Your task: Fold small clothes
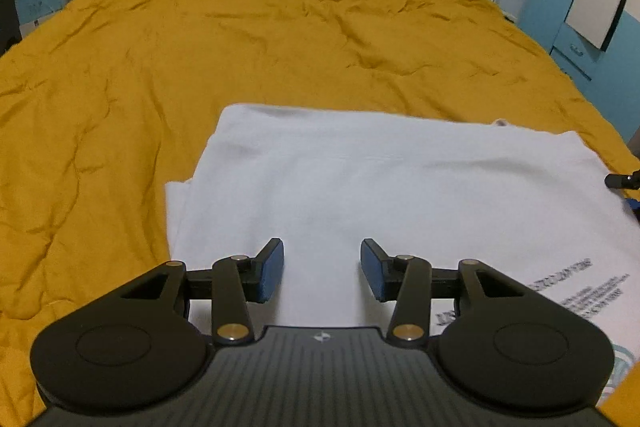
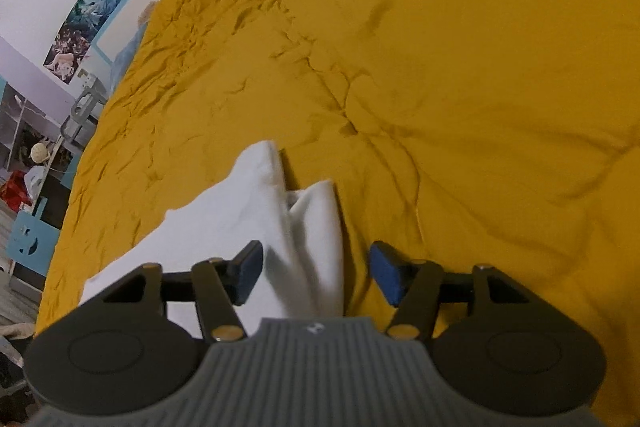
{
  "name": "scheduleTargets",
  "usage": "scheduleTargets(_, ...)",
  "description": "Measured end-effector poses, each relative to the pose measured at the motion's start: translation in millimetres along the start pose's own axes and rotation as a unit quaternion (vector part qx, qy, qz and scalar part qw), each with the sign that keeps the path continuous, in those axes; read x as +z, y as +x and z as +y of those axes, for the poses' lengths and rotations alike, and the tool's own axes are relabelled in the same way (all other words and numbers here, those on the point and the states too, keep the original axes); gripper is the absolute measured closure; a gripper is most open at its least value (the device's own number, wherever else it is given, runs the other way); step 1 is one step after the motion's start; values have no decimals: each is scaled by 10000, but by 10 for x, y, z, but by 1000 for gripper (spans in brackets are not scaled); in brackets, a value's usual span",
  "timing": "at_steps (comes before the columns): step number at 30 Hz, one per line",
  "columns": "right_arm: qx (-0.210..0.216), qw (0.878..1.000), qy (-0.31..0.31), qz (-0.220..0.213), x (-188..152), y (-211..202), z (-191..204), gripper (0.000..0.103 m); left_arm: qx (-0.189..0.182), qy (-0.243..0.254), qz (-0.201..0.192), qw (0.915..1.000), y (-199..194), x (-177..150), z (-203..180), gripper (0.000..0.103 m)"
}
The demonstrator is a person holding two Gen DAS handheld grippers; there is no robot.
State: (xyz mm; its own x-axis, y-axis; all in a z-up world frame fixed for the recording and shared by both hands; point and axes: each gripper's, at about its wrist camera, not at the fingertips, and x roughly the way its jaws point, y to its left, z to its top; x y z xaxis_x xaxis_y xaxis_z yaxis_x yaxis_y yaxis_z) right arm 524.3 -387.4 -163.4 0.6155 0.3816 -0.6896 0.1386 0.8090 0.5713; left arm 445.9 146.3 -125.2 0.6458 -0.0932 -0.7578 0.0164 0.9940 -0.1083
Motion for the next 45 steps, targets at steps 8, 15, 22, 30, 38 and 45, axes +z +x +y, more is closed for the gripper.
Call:
scheduleTargets(8, 309, 9992, -256, 0, 116, 150, 83, 95, -31, 16, -70, 10000, 131, -121, 76, 50)
scheduleTargets(15, -45, 9977, -639, 208, 313, -131, 633, 99, -113, -92, -110, 9998, 77, -86, 103, 50)
scheduleTargets(22, 111, 9952, -841, 482, 412, -447, 1566, 99, -278, -328, -406, 9983, -247, -41, 155, 50)
scheduleTargets(30, 186, 9902, -1042, 914, 130, -159, 2850, 99, -420, -743, -735, 9936, -689, -66, 517, 50)
scheduleTargets(38, -12, 9876, -970, 1236, -483, 474, 3765, 99, -277, -1376, -573, 9884, -744, -212, 1014, 50)
scheduleTargets(45, -55, 9853, -1033, 1362, -976, 1049, 4342, 99, -216, -1465, -565, 9874, -671, -237, 1184, 50)
